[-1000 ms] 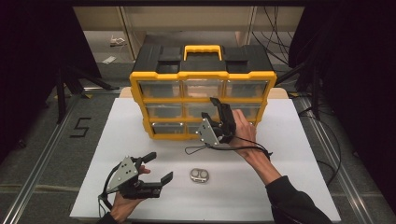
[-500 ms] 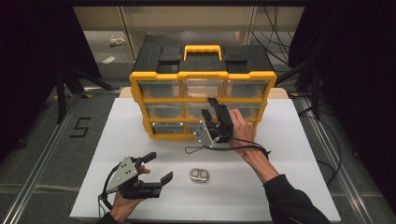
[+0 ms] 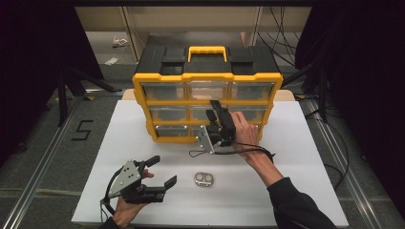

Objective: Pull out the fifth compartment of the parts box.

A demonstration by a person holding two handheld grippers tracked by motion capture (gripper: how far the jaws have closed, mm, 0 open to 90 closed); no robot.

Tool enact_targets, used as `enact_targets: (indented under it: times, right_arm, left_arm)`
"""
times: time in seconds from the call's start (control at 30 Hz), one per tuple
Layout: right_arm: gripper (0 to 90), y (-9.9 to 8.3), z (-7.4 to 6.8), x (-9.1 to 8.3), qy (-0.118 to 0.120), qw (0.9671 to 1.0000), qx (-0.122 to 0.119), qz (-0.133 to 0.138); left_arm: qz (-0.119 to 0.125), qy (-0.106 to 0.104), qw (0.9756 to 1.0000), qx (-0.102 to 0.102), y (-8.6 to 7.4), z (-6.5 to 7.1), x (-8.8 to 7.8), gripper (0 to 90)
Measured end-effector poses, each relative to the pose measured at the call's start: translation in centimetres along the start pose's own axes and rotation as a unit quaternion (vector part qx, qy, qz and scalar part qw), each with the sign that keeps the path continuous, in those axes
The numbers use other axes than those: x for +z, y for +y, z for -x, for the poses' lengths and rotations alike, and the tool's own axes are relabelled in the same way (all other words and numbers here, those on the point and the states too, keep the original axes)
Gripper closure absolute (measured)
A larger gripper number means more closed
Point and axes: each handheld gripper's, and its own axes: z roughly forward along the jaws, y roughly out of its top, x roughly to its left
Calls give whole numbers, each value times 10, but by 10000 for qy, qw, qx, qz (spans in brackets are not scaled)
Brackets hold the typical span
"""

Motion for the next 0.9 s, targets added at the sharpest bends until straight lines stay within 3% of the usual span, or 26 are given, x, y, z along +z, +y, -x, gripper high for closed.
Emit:
enact_targets:
  times: [0.37,0.9]
  right_arm:
    - [559,0,-2,2,-90,9998,-148,-19]
    - [637,1,-9,2,-251,9975,-663,-3]
  left_arm:
    - [11,3,10000,-9,0,0,0,127]
    - [21,-12,10000,-29,0,0,0,131]
